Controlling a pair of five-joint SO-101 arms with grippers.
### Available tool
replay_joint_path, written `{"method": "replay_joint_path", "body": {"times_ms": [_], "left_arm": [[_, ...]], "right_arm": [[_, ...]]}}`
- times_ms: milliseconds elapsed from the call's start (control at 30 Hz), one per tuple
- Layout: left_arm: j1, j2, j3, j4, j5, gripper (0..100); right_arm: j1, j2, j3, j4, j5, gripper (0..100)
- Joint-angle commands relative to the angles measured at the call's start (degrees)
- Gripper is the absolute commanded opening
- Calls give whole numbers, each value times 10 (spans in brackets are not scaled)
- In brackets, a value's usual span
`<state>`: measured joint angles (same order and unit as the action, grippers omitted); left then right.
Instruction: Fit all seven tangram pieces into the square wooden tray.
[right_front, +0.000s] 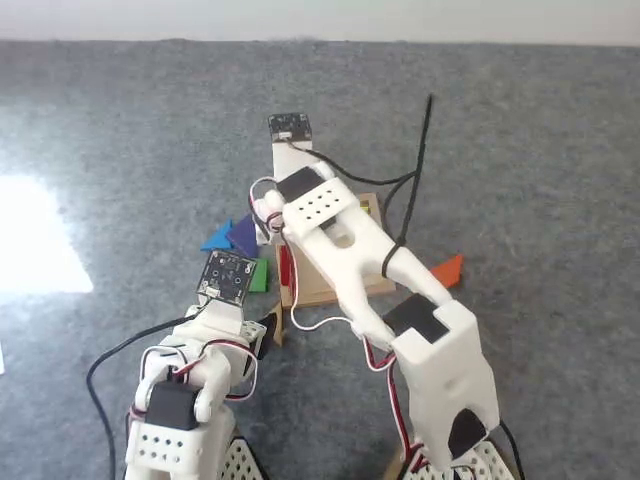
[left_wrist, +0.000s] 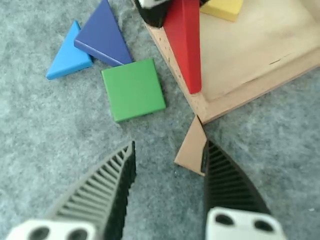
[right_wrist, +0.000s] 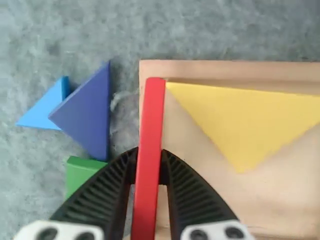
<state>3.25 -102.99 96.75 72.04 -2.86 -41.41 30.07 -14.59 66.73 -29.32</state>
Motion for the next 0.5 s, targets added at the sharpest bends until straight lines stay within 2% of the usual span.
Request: {"method": "replay_joint_path", "body": {"times_ms": [0, 133, 367, 467], "left_arm": [[3, -12, -3, 3, -7, 207], [2, -12, -3, 3, -7, 207], [2, -12, -3, 3, -8, 207], [2, -12, -3, 3, -8, 207]], "right_arm": [[-5, 2, -30, -22, -16, 16], [-5, 17, -30, -26, -14, 78], [14, 36, -27, 0, -14, 258], [21, 37, -27, 0, -13, 284]]}}
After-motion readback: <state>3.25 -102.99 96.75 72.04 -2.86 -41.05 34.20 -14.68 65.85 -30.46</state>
